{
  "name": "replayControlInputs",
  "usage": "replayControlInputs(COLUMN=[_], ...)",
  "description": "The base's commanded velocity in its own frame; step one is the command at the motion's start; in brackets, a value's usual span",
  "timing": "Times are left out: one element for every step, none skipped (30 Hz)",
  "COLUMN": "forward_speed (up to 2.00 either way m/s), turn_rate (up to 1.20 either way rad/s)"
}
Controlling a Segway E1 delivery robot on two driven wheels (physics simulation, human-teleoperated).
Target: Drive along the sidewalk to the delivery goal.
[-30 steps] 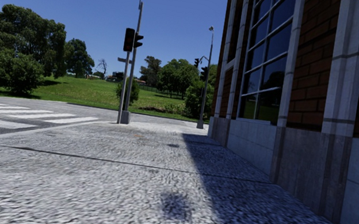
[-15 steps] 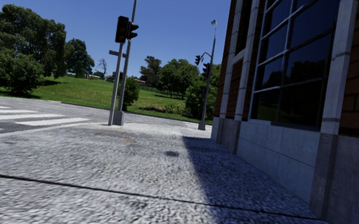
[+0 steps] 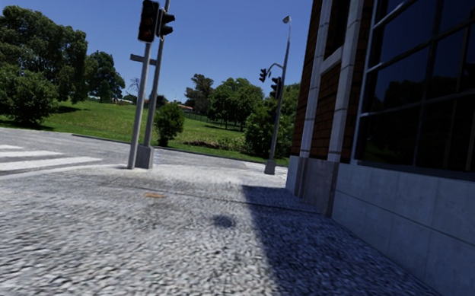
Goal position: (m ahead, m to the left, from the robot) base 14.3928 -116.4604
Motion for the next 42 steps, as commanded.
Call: replayControlInputs(forward_speed=[2.0, 2.0, 2.0, 2.0, 2.0, 2.0, 2.0, 2.0, 2.0, 2.0, 2.0, 2.0, 2.0, 2.0, 2.0, 2.0, 2.0, 2.0, 2.0, 2.0, 2.0, 2.0, 2.0, 2.0, 2.0, 2.0, 2.0, 2.0, 2.0, 2.0, 2.0, 2.0, 2.0, 2.0, 2.0, 2.0, 2.0, 2.0, 2.0, 2.0, 2.0, 2.0], turn_rate=[0.0, 0.0, 0.0, 0.0, 0.0, 0.0, 0.0, 0.0, 0.0, 0.0, 0.0, 0.0, 0.0, 0.0, 0.0, 0.0, 0.0, 0.0, 0.0, 0.0, 0.0, 0.0, 0.0, 0.0, 0.0, 0.0, 0.0, 0.0, 0.0, 0.0, 0.0, 0.0, 0.0, 0.0, 0.0, 0.0, 0.0, 0.0, 0.0, 0.0, 0.0, 0.0])
